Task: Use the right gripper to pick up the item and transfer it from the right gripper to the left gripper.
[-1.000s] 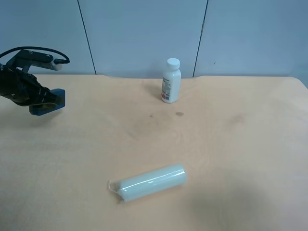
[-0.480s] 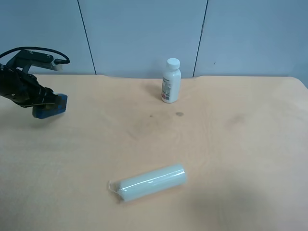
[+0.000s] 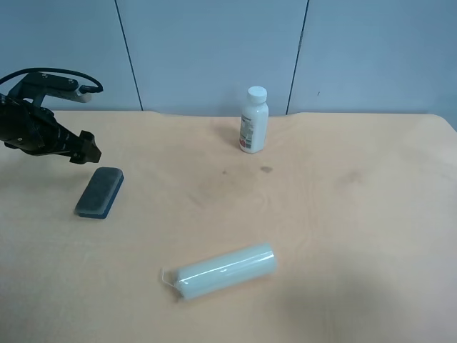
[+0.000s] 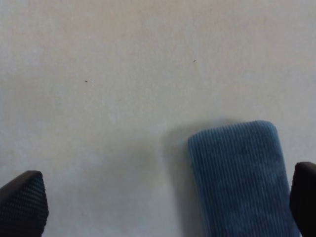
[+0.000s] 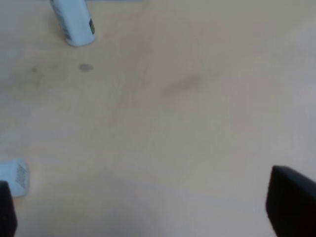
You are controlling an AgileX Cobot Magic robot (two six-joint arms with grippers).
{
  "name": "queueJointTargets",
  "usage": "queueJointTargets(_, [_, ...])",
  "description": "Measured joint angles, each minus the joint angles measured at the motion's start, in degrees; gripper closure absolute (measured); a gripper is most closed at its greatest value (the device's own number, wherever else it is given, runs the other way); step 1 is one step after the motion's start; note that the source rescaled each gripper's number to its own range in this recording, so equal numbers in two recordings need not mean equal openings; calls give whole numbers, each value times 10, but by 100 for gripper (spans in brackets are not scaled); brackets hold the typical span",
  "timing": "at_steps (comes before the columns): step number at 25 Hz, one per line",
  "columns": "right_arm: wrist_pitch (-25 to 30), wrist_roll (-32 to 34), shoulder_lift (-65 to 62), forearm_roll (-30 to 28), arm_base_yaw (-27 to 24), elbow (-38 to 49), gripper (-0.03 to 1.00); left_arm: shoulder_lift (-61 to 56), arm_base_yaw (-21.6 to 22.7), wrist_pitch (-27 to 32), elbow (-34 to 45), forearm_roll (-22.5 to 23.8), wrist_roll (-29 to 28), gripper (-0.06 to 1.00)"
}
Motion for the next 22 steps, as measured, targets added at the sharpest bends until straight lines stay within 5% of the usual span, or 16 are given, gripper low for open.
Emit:
queueJointTargets(12, [0, 0, 0, 0, 0, 0, -3, -182, 0, 179, 0, 0, -8, -5])
queueJointTargets(22, [0, 0, 0, 0, 0, 0, -3, -412, 0, 336, 0, 12, -74, -5])
